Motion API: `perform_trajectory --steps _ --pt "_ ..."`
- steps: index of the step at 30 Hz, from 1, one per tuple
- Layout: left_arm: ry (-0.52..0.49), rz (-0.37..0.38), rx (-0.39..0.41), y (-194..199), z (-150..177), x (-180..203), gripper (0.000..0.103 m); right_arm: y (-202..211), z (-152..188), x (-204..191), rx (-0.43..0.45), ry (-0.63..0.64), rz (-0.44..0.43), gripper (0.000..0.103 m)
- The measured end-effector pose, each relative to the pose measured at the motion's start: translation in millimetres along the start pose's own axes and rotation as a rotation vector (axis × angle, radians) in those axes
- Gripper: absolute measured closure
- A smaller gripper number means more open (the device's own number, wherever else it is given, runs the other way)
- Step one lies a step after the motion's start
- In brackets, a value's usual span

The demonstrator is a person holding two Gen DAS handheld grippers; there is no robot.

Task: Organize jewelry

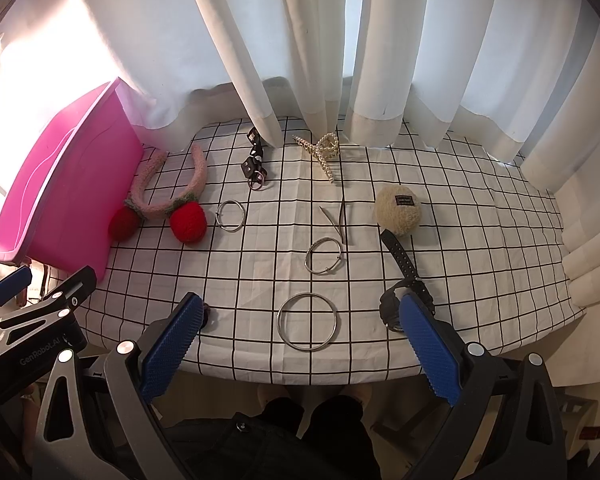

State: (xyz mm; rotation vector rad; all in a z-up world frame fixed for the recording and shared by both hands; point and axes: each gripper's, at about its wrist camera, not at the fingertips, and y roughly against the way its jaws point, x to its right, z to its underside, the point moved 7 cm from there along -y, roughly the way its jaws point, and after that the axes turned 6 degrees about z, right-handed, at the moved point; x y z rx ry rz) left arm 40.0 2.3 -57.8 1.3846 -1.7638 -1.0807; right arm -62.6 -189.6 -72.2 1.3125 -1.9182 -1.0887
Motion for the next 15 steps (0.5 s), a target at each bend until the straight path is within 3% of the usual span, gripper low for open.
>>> perform_trajectory --steps 15 --pt "0.001 -0.001 0.002 0.7 0.6 0.1 0.006 -2.1 -2.8 -1.1 -0.003 -0.006 -0.021 0.009"
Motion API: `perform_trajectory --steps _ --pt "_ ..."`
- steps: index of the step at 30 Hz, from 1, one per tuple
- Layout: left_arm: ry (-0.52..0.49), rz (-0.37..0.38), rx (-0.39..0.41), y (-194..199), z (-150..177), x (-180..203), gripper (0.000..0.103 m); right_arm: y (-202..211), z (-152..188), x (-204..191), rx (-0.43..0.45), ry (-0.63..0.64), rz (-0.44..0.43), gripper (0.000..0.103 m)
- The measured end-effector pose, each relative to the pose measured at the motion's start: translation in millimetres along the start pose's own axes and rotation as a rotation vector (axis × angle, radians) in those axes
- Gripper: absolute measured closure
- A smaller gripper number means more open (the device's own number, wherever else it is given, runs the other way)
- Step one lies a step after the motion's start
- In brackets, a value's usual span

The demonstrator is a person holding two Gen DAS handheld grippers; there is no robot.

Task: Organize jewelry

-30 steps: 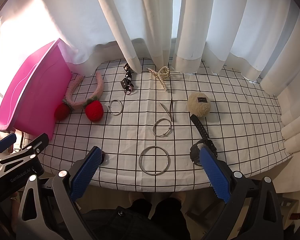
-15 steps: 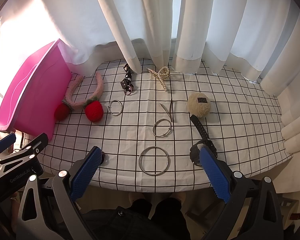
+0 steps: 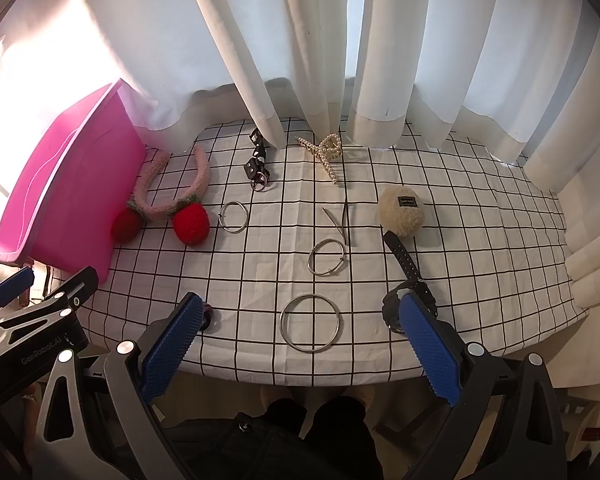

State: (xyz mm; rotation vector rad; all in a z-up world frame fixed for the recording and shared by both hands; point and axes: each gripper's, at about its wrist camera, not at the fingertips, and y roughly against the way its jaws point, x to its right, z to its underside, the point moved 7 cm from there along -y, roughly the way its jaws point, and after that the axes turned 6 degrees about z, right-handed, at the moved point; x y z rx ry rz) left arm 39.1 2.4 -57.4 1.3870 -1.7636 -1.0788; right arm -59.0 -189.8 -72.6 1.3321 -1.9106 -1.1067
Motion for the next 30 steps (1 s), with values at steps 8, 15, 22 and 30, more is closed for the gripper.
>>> perform_trajectory --steps 8,15,22,30 --pt "0.015 0.001 -0.005 -2 -1 0 0.006 -2 -1 3 -0.003 -0.004 -0.014 0.009" --pt "0.039 0.002 -0.017 -9 6 2 0.006 -10 2 8 -0.024 -0.003 -0.057 0.009" --pt "0.086 -0.010 -0.064 -33 28 -3 0.006 -26 12 19 -0.041 0.006 -0.125 0.009" --pt "0.106 0.013 -0.079 -76 62 5 0.006 -56 34 65 -0.017 0.043 -0.106 0.009"
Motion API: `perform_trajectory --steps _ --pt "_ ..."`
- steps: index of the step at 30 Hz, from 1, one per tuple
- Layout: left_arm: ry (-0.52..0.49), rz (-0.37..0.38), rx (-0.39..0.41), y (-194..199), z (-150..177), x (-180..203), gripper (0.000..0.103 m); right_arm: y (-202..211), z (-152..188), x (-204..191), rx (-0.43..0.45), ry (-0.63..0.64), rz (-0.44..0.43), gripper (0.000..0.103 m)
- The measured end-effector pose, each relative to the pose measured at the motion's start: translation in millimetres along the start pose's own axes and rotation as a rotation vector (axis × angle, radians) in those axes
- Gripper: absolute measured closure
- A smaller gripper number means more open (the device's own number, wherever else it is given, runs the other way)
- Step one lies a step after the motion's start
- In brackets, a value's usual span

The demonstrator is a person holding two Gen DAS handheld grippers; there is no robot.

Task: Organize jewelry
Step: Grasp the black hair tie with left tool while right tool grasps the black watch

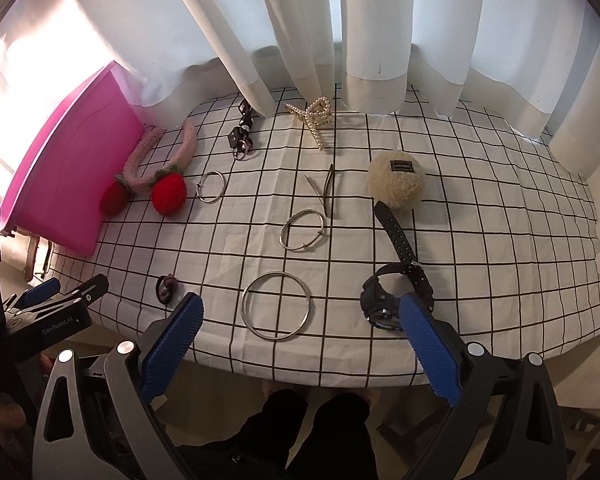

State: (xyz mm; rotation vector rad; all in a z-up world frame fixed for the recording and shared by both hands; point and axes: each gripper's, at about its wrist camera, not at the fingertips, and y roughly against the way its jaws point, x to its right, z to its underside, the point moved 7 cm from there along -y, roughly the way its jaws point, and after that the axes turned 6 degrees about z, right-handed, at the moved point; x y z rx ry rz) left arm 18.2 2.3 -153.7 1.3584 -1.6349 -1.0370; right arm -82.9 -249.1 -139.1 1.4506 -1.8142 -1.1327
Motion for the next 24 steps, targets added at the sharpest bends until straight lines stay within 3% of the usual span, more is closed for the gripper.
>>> perform_trajectory --steps 4,10,24 --pt "-0.006 0.007 -0.009 -21 13 9 0.006 -17 13 34 -0.015 -0.067 -0.032 0.009" --pt "0.001 0.016 -0.008 -43 25 21 0.006 -50 24 69 -0.063 -0.089 0.011 0.009" --pt "0.046 0.005 -0.013 -80 31 32 0.006 -105 26 69 -0.105 -0.009 0.040 0.009"
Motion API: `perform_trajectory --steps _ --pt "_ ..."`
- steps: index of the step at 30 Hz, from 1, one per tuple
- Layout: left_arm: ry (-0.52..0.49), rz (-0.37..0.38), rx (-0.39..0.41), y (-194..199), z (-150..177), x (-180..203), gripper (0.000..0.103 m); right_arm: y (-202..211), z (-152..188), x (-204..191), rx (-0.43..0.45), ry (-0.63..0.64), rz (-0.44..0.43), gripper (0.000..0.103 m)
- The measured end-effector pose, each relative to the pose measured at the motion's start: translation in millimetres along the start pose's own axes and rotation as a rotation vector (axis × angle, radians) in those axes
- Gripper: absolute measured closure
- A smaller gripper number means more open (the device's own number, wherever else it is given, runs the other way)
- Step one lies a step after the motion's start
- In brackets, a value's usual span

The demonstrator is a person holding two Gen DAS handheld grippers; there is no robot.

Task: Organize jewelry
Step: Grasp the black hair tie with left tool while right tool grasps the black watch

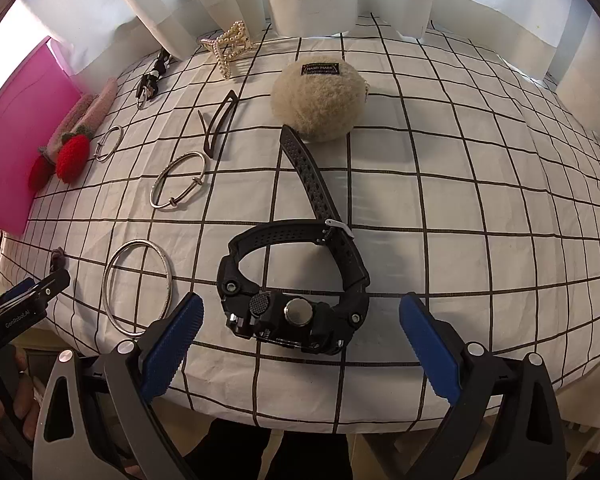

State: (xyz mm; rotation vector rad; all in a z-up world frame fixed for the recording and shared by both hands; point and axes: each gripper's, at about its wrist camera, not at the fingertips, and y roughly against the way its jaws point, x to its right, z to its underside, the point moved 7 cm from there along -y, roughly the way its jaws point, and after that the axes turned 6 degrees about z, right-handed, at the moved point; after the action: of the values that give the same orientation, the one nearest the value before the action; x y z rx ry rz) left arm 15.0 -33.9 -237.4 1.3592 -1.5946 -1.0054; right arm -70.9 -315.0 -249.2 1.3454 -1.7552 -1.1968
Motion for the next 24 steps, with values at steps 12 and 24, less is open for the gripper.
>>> perform_trajectory --steps 12,24 --pt "0.013 0.016 0.058 -8 -7 4 0.005 -14 -6 3 0.025 0.023 0.036 0.009" --pt "0.021 0.003 0.147 -4 -5 6 0.007 -15 -3 -6 0.139 0.117 0.079 0.008"
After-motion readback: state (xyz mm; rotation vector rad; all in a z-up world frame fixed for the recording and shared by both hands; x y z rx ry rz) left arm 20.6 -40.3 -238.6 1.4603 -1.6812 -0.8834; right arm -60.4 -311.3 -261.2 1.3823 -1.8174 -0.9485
